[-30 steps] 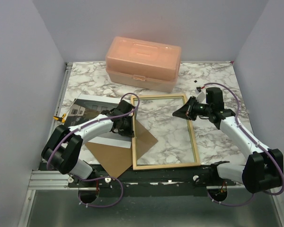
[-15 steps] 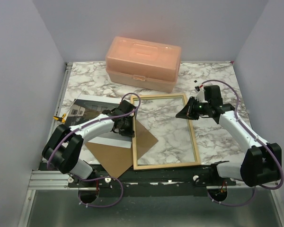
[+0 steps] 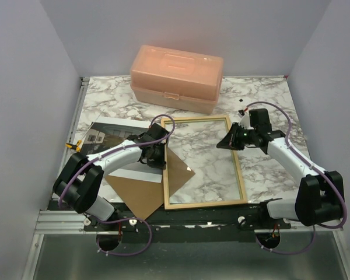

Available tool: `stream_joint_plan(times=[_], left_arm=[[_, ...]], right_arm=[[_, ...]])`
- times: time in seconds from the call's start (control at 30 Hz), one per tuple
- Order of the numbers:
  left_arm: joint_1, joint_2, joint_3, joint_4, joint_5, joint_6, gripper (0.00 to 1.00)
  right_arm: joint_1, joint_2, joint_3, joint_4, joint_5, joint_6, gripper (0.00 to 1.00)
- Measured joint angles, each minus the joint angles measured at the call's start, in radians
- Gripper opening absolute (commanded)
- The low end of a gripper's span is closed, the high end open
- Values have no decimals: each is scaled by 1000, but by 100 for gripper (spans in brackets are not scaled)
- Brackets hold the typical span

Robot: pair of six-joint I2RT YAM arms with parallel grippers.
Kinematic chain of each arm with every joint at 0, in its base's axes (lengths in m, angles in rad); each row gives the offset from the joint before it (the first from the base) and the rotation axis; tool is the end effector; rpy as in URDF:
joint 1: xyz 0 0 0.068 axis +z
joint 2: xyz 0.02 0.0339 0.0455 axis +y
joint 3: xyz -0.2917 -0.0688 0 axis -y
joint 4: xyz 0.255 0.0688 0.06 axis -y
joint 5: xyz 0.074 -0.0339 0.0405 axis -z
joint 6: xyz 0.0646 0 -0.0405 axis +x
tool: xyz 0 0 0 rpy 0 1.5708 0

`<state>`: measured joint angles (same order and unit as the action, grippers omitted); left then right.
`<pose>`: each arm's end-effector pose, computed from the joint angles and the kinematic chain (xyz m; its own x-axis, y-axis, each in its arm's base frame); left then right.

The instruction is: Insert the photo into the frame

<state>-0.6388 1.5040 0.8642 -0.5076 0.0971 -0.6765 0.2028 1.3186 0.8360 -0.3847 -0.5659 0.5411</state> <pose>0.2353 -0.1825 0.1744 -0.9623 -0.0615 -0.2650 0.0294 0.9449 -0.3261 0.2713 0.0911 0.2328 -0.9028 0.2582 -0.3439 -0.0522 0.7279 0.6837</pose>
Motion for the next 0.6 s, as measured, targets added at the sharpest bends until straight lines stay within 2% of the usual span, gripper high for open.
stream_joint_plan(times=[0.6], left_arm=[[-11,10,11,-4,-11,8,12]], right_arm=[[1,70,-50,25,48,-73,50]])
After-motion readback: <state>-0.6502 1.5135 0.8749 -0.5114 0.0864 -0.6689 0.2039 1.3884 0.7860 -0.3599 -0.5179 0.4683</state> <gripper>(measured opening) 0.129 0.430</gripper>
